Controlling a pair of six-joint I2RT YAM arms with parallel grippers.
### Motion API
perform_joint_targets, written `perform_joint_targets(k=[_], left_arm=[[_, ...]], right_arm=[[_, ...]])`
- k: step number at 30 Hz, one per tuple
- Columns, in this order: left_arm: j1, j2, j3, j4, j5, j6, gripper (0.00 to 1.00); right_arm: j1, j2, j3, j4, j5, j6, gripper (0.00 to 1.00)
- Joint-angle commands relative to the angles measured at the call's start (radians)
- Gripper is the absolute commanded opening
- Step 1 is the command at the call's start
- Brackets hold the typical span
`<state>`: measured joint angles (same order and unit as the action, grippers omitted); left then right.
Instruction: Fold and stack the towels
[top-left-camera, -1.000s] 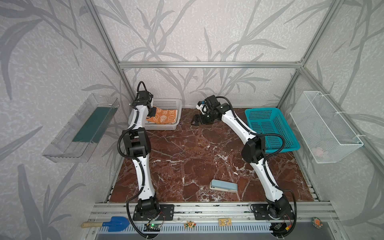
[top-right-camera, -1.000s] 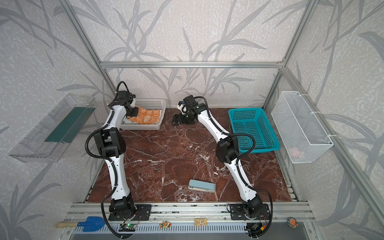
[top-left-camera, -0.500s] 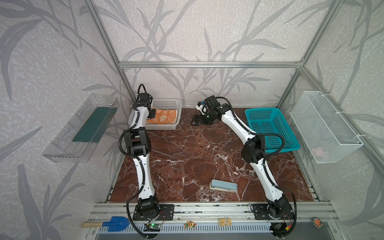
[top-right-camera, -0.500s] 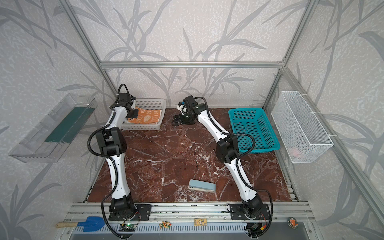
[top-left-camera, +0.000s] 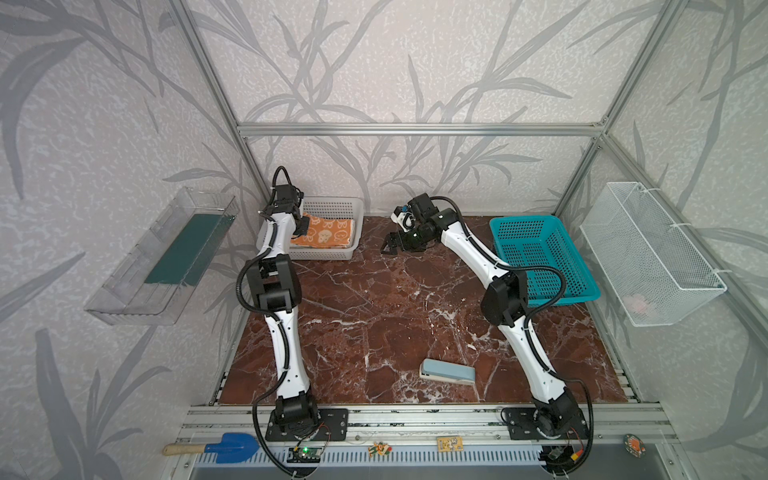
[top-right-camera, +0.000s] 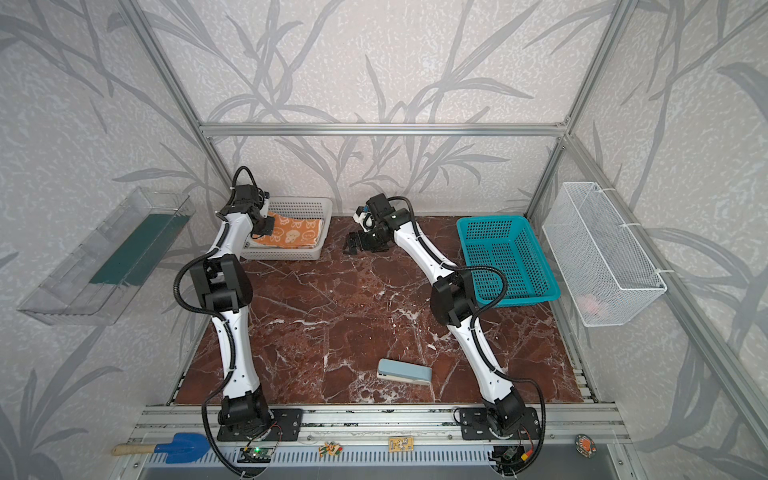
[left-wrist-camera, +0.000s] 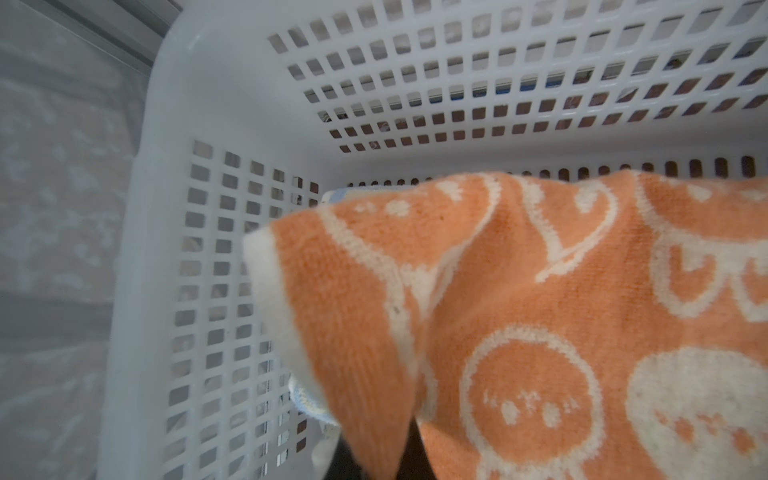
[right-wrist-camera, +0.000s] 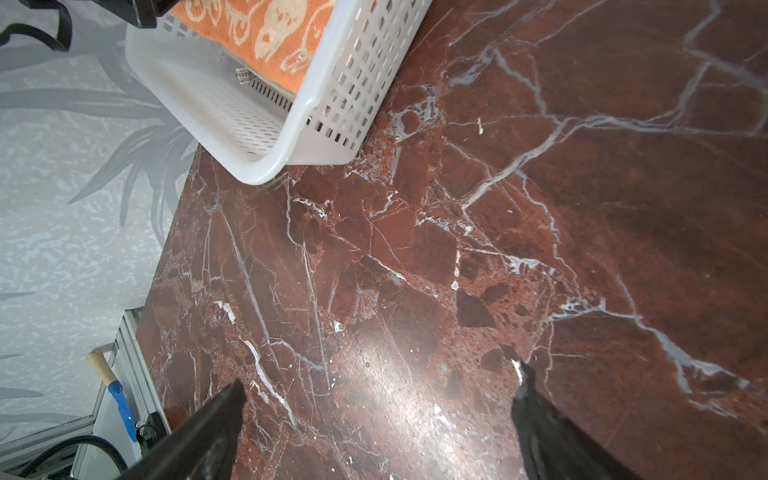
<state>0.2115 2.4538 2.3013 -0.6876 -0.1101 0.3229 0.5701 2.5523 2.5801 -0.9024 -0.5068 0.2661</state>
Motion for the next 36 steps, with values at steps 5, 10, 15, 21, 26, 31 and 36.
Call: perform_joint_targets(k=[5,10,15,21,26,31,36], left_arm=[[0.013,0.008,0.004,0.033,-0.012,0.007,0.93],[0.006,-0.025,0.002,0.030,-0.021,-0.019,0.99],[-0.019,-0.113,0.005,0.030,-0.013,-0.059,0.99],[-0.079,-0.270,-0.070,0.057,0.050,-0.123,0.99],[-0.147,-0.452,-0.280,0.125,0.088,-0.165,0.99],[-0.198,-0.694,-0.641,0.278,0.124,-0.264,0.99],[-0.212,-0.973,-1.060,0.487,0.161,-0.380,0.99]], right_arm=[[0.002,0.011,0.032,-0.003,-0.019,-0.015,0.99],[0.002,-0.007,0.032,-0.013,-0.015,-0.024,0.99],[0.003,-0.059,0.034,-0.039,0.004,-0.048,0.99],[-0.020,-0.161,0.007,-0.117,0.059,-0.077,0.99],[-0.064,-0.318,-0.153,-0.154,0.157,-0.106,0.99],[-0.141,-0.578,-0.509,-0.054,0.286,-0.116,0.99],[-0.276,-0.930,-0.997,0.183,0.429,-0.084,0.99]])
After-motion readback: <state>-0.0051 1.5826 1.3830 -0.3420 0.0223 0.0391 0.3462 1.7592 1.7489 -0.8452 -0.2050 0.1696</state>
